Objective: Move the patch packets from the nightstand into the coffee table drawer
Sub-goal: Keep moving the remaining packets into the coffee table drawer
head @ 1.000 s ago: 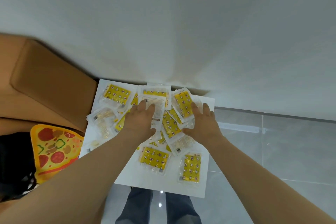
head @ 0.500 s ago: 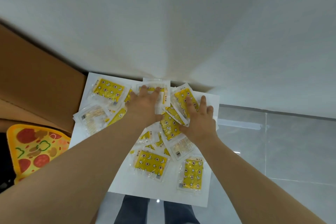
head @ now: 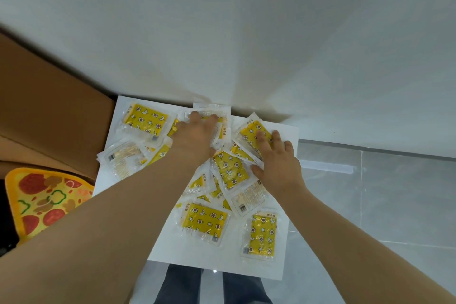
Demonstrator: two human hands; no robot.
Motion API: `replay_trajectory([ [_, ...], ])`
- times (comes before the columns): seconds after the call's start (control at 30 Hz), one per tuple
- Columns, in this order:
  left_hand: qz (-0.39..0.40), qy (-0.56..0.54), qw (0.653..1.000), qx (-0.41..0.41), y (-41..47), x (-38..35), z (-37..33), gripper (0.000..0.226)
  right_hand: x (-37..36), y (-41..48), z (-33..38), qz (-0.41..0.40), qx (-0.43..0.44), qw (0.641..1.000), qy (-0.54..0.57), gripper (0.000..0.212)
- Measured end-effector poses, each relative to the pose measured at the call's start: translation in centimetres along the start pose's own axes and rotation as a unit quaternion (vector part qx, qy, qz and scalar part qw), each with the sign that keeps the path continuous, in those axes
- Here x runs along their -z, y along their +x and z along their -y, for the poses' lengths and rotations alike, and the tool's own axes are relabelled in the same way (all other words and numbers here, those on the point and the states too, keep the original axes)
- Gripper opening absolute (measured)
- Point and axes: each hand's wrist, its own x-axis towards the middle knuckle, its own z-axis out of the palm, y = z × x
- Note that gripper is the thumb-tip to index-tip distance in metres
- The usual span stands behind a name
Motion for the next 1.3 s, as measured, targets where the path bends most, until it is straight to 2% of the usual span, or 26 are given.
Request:
replay_trajectory([
  [0.13,-0.023,0.042,0.999,-0.024,0.1,0.4,0.1,0.069,0.1,0.2,0.2,-0.007,0.002,1.000,-0.003,0.079],
  [0.33,-0.024,0.038,0.999,-0.016,0.3,0.8,-0.1,0.061,0.5,-0.3,0.0,-0.021,0.009,0.999,0.040,0.071],
  [0.43,-0.030,0.036,0.999,-0.018,0.4,0.9,-0.1,0.061,0.0,-0.8,0.7,-0.023,-0.007,0.998,0.059,0.078],
  [0.53,-0.011,0.023,1.000,-0.010,0.5,0.8,-0.2,0.074,-0.2,-0.7,1.4,-0.024,-0.031,0.997,0.066,0.084],
  [0.67,0.007,0.033,0.999,-0.005,0.4,0.7,-0.3,0.098,-0.1,-0.4,1.3,-0.042,-0.030,0.997,0.061,0.076],
  [0.9,0.009,0.034,0.999,0.012,0.3,0.1,-0.5,0.107,-0.1,-0.2,1.0,-0.051,-0.021,0.995,0.086,0.068],
  [1.13,-0.034,0.059,0.998,0.002,1.3,0.1,0.7,0.078,0.4,-0.2,0.3,-0.047,-0.011,0.990,0.130,0.057],
  [1.3,-0.023,0.045,0.998,-0.025,0.8,1.4,0.8,0.053,1.0,-0.5,-0.1,-0.026,0.003,0.980,0.197,0.061],
])
